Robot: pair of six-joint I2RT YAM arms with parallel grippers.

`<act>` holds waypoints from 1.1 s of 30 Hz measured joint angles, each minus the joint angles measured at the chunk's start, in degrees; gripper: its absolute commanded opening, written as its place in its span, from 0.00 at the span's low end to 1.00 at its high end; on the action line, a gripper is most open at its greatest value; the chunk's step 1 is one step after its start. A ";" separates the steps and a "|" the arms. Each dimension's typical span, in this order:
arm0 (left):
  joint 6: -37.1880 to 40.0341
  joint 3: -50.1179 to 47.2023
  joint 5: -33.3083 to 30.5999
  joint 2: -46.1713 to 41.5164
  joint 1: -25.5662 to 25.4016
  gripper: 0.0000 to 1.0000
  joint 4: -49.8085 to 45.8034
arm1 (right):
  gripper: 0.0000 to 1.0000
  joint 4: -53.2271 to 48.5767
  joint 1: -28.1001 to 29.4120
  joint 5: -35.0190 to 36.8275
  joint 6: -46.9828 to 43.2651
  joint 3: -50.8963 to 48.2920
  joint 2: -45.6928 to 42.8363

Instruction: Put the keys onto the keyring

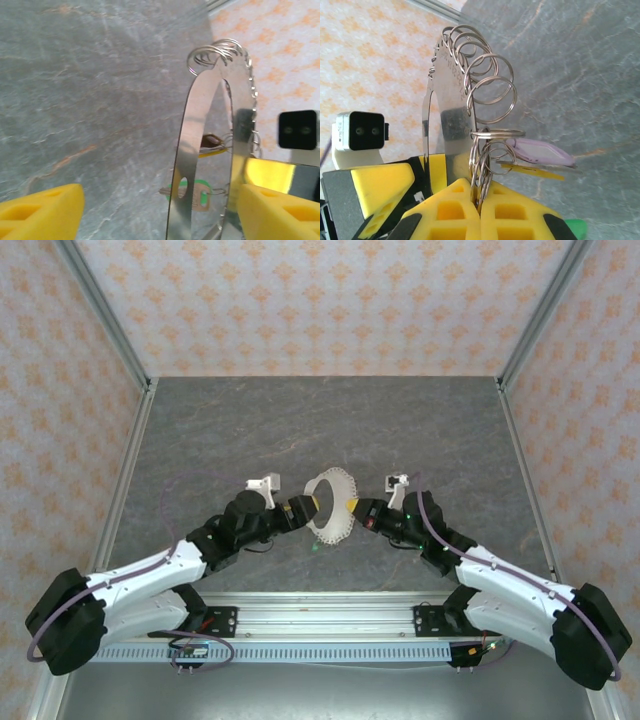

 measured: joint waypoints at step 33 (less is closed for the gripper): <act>17.07 17.35 5.95 -6.43 2.43 0.00 -16.87 | 0.37 -2.05 -0.26 9.68 -13.07 0.24 -11.80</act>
